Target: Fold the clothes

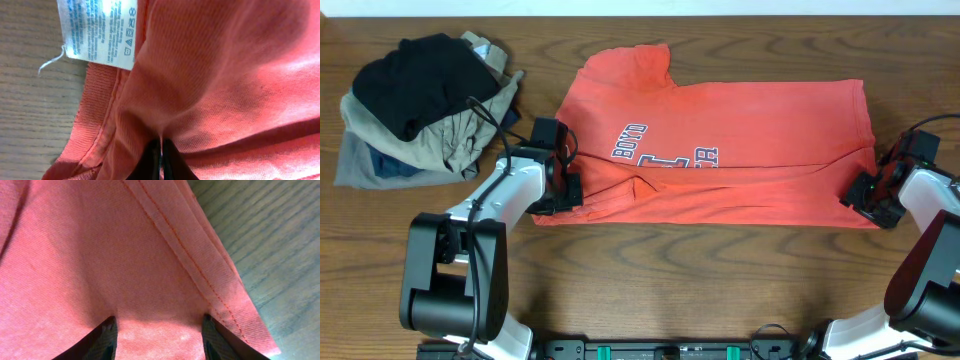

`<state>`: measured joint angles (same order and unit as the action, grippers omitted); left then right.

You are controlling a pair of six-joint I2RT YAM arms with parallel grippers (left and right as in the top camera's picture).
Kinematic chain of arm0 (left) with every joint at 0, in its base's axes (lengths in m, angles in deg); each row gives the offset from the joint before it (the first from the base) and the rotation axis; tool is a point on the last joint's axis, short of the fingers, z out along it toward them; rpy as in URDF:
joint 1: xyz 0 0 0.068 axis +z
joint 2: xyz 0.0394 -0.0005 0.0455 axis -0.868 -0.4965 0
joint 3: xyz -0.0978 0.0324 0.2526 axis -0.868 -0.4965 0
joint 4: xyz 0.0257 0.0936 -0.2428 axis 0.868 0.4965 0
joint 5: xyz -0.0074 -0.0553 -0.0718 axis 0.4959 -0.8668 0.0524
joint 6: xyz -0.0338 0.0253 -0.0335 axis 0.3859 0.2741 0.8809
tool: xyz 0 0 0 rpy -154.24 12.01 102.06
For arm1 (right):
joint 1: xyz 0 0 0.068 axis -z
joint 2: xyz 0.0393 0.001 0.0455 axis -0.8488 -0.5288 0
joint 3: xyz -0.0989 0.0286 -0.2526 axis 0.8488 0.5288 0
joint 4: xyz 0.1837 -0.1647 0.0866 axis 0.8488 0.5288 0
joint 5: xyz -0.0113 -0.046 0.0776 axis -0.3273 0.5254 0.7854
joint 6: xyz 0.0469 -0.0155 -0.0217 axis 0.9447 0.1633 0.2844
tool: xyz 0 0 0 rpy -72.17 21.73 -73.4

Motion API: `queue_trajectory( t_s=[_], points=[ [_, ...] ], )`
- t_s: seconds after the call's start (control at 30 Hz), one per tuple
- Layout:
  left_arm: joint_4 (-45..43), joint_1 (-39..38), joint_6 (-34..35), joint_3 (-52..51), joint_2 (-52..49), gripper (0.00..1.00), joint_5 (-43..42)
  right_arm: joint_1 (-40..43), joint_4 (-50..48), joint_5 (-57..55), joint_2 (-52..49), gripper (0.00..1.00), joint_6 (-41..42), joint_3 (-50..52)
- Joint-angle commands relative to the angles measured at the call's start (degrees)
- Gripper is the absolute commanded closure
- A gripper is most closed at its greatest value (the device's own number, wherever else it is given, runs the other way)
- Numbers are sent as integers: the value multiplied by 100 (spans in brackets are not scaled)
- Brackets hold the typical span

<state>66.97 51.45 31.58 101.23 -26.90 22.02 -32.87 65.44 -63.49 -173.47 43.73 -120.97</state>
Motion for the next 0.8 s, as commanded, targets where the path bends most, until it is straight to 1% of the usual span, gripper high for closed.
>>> queue_trajectory(
  t_s=[0.0,0.17,0.27,0.4,0.5,0.6,0.77],
  points=[
    [79,22,133,-319,-74,94,-35,33,90,-402,-72,47,39,332],
    [151,24,514,-588,-74,94,-39,39,459,-870,-72,48,184,363],
    [286,24,544,-730,-70,94,-39,39,603,-1023,-72,48,302,363],
    [721,24,586,-789,-68,94,-44,39,798,-1252,-72,49,442,363],
    [1045,24,656,-789,9,94,-44,61,1049,-1445,-72,50,730,363],
    [1342,24,866,-789,188,94,-59,146,1202,-1440,-72,50,839,363],
    [1526,24,946,-787,802,94,-59,367,1263,-1346,-68,51,933,358]
  ],
)
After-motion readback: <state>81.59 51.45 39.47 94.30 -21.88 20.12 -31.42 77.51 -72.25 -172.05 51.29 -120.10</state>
